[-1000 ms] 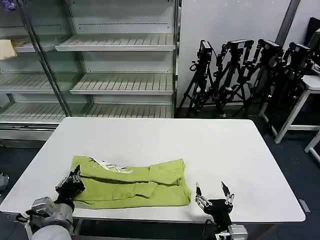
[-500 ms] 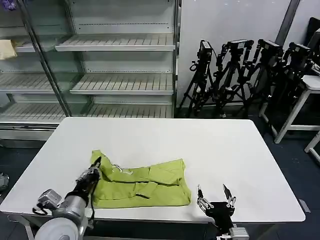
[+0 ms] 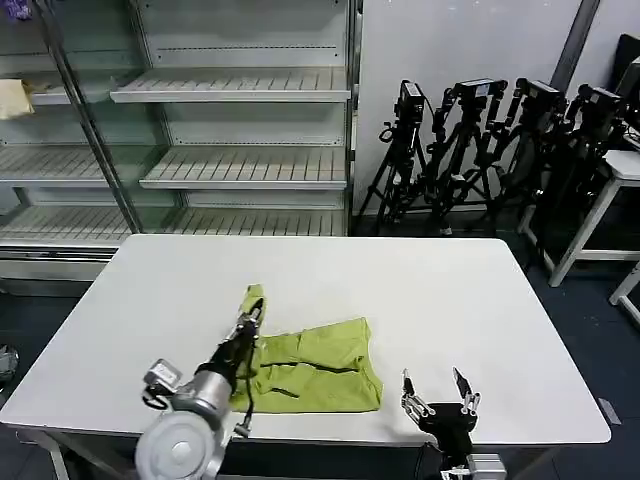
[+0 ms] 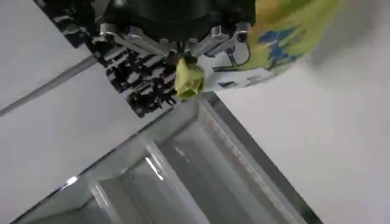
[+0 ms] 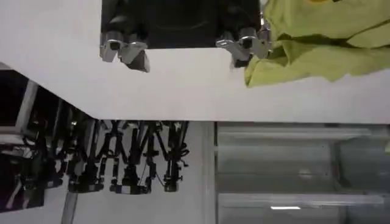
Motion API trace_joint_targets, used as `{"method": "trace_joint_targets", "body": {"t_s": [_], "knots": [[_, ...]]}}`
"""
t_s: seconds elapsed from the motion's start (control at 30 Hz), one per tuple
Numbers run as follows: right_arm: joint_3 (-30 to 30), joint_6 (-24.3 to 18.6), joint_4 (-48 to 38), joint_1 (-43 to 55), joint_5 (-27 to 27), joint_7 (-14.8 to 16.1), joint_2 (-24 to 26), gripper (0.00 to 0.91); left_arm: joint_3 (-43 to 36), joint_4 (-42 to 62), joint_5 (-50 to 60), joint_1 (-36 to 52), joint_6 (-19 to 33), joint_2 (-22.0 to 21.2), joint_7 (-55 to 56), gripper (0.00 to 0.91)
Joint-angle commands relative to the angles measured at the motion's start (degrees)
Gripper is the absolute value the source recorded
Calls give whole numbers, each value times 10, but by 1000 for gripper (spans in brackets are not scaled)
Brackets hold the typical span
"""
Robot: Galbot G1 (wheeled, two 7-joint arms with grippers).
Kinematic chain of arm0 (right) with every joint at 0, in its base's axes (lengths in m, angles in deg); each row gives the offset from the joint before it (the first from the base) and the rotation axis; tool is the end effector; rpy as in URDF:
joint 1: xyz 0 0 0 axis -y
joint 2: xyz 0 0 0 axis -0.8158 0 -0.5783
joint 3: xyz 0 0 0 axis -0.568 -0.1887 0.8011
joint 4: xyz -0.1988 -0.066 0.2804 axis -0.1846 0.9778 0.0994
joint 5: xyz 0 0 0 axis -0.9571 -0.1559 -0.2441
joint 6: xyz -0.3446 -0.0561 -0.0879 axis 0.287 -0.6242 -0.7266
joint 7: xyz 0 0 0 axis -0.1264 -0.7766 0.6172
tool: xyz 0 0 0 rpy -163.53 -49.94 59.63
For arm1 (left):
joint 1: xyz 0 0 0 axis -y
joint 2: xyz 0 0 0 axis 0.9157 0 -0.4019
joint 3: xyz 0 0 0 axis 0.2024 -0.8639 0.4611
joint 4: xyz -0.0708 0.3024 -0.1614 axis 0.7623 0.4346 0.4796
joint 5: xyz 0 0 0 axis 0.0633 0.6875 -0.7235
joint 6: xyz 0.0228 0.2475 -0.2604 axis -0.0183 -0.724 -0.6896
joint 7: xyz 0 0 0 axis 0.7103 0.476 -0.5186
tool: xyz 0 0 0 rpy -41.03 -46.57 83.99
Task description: Fold and organize the clothes.
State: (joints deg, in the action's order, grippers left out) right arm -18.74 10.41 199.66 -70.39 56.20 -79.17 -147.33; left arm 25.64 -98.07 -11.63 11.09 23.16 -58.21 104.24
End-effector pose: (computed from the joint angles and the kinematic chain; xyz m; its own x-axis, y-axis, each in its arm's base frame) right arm 0.1418 0.0169 -0.2523 -0.9704 0.0105 0.2412 0.0028 0.9995 -0.0324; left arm 0.2623 -0.0207 -0.2230 -0.9466 0.2739 0.1699 0.0272 0.5931 -0.8047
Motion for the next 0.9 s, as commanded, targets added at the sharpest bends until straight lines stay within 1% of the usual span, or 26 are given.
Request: {"method": "trace_joint_targets", "body": {"t_s": [0.03, 0.23, 0.43, 0.9], "knots": [[10, 0, -1, 0, 5, 0, 3, 907, -67, 50, 32, 23, -3, -44, -3, 30], [16, -1, -2, 3, 11, 0, 6, 907, -93, 70, 60, 22, 1, -55, -3, 30], [16, -1, -5, 7, 12, -1, 7, 907, -109, 105, 96, 39, 8, -59, -8, 30], [15, 1, -9, 15, 16, -3, 6, 907, -139, 106, 132, 34, 8, -60, -11, 30]]}}
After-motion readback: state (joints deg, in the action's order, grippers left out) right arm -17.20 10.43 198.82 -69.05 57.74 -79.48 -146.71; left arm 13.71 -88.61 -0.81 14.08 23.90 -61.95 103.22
